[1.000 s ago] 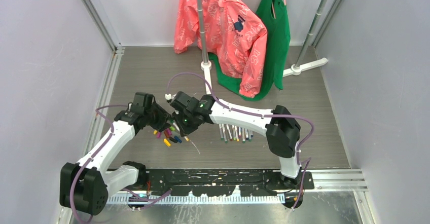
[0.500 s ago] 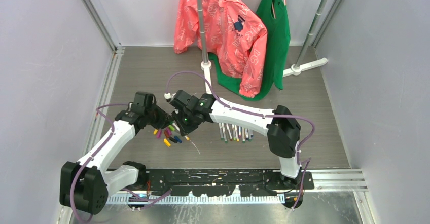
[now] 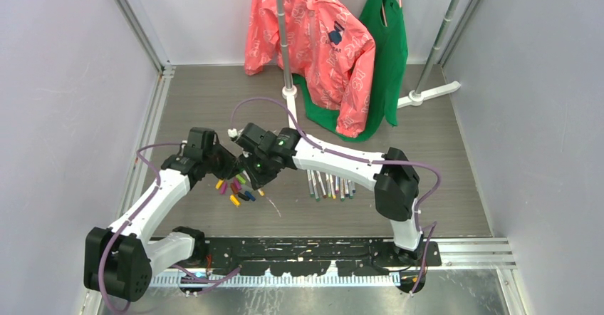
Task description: Open the pen caps
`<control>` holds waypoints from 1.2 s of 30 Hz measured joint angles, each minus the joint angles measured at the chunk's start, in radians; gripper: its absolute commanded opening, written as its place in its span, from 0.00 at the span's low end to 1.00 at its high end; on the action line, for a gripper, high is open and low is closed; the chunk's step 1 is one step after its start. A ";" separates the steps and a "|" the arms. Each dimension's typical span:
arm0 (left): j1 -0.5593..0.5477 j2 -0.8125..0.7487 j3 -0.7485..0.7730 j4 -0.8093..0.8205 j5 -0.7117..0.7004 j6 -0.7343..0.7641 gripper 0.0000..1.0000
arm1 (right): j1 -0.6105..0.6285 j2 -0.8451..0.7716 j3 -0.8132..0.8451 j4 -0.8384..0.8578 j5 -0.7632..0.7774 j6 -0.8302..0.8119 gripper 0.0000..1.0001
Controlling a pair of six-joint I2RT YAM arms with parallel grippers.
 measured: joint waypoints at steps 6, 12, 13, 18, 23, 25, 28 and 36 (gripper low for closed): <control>0.000 0.000 0.013 0.005 0.012 0.028 0.00 | 0.000 0.019 0.041 -0.026 -0.005 -0.013 0.26; 0.000 0.000 0.014 0.006 0.027 0.050 0.00 | 0.000 0.037 0.062 -0.037 -0.006 -0.015 0.26; 0.000 0.000 0.014 0.006 0.027 0.051 0.00 | 0.000 0.043 0.066 -0.037 -0.006 -0.015 0.26; 0.000 0.000 0.015 0.006 0.031 0.060 0.00 | -0.001 0.064 0.072 -0.034 -0.006 -0.015 0.27; 0.000 -0.003 0.027 0.000 0.035 0.070 0.00 | -0.006 0.077 0.072 -0.015 -0.007 -0.014 0.25; 0.000 -0.007 0.028 0.000 0.035 0.072 0.00 | -0.008 0.078 0.072 -0.009 -0.009 -0.012 0.15; 0.002 -0.014 0.030 -0.010 0.029 0.072 0.00 | -0.014 0.078 0.069 -0.012 0.002 0.001 0.01; -0.002 -0.008 0.031 -0.044 0.007 0.051 0.00 | -0.018 0.026 -0.081 0.124 -0.006 0.011 0.01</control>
